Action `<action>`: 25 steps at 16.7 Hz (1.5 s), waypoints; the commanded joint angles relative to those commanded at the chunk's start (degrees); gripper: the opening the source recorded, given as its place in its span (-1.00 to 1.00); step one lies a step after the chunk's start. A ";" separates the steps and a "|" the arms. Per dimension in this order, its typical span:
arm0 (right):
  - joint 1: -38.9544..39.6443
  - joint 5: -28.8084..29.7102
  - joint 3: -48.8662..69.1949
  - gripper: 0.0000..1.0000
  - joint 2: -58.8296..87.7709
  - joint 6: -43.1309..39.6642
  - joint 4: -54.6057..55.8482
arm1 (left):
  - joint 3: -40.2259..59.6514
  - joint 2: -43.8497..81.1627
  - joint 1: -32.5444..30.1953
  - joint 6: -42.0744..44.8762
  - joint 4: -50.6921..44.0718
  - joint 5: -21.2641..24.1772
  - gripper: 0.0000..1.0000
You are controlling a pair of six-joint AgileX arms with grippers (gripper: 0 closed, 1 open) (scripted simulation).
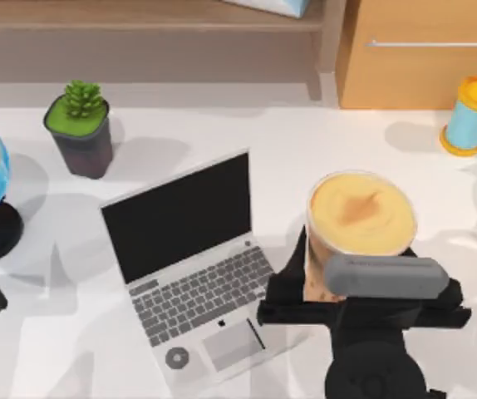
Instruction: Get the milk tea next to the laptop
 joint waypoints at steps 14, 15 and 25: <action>0.26 0.16 -2.42 -1.00 8.10 0.13 6.02 | 0.00 0.00 0.00 0.00 0.00 0.00 1.00; 0.26 0.16 -2.42 -1.00 8.10 0.13 6.02 | 0.00 0.00 0.00 0.00 0.00 0.00 1.00; 0.26 0.16 -2.42 0.21 8.10 0.13 6.02 | 0.00 0.00 0.00 0.00 0.00 0.00 1.00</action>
